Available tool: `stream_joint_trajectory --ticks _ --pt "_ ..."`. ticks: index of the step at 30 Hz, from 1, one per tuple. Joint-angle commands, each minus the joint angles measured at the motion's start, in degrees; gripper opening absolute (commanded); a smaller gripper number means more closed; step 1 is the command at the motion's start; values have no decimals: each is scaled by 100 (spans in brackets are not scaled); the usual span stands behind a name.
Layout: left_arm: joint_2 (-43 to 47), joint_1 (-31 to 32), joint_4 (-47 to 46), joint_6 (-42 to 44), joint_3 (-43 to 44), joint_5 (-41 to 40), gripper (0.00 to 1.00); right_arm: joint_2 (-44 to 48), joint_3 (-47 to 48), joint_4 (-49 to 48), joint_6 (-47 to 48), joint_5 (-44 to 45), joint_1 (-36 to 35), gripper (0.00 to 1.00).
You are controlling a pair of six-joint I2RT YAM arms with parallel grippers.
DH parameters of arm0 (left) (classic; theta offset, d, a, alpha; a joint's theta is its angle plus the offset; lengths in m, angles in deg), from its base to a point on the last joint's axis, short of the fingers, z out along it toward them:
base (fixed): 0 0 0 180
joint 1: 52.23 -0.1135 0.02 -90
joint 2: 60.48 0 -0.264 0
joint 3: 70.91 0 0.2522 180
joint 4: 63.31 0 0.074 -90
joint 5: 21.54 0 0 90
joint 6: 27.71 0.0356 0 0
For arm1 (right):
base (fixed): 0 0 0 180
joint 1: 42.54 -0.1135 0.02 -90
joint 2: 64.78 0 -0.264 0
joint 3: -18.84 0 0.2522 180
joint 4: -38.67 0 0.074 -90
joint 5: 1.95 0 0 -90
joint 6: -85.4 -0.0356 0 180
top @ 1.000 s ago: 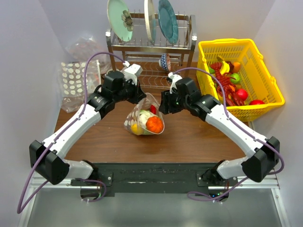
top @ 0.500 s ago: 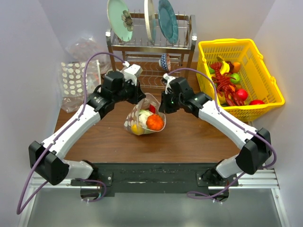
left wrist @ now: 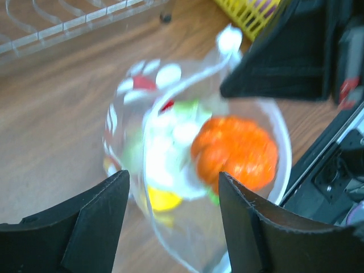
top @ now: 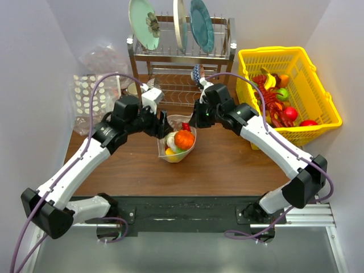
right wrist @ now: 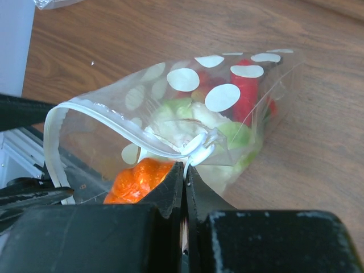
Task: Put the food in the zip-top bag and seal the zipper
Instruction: Adjust the zipper food storage bag at the center of the board.
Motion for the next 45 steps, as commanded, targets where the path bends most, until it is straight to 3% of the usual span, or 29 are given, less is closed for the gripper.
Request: stream_joint_trajectory --ticks 1,6,12,13,16,21,24,28,33,45 --pt "394 -7 428 -117 -429 -25 69 -24 210 -65 -179 -77 -19 0" --pt "885 28 640 -662 -745 179 69 -68 192 -83 -188 -94 -19 0" --pt "983 99 904 -952 -982 -15 60 -42 175 -136 -196 -112 -19 0" --pt "957 116 843 -970 -1027 -6 48 -51 157 -136 -196 -112 -19 0" --pt "869 195 755 -1067 -1080 99 26 -24 140 -118 -205 -94 -19 0" --pt "773 441 544 -1251 -1211 82 23 63 113 -101 -205 11 -10 0" --pt "676 468 508 -1225 -1178 -23 0 108 297 100 -118 230 -19 0" --pt "562 459 1191 -840 -344 -523 0 187 640 435 137 714 -10 0" --pt "70 459 2019 -557 1167 -332 0 -41 571 567 322 873 60 0" --pt "-265 433 1906 -575 1337 47 0 -86 1159 1358 762 723 69 0"
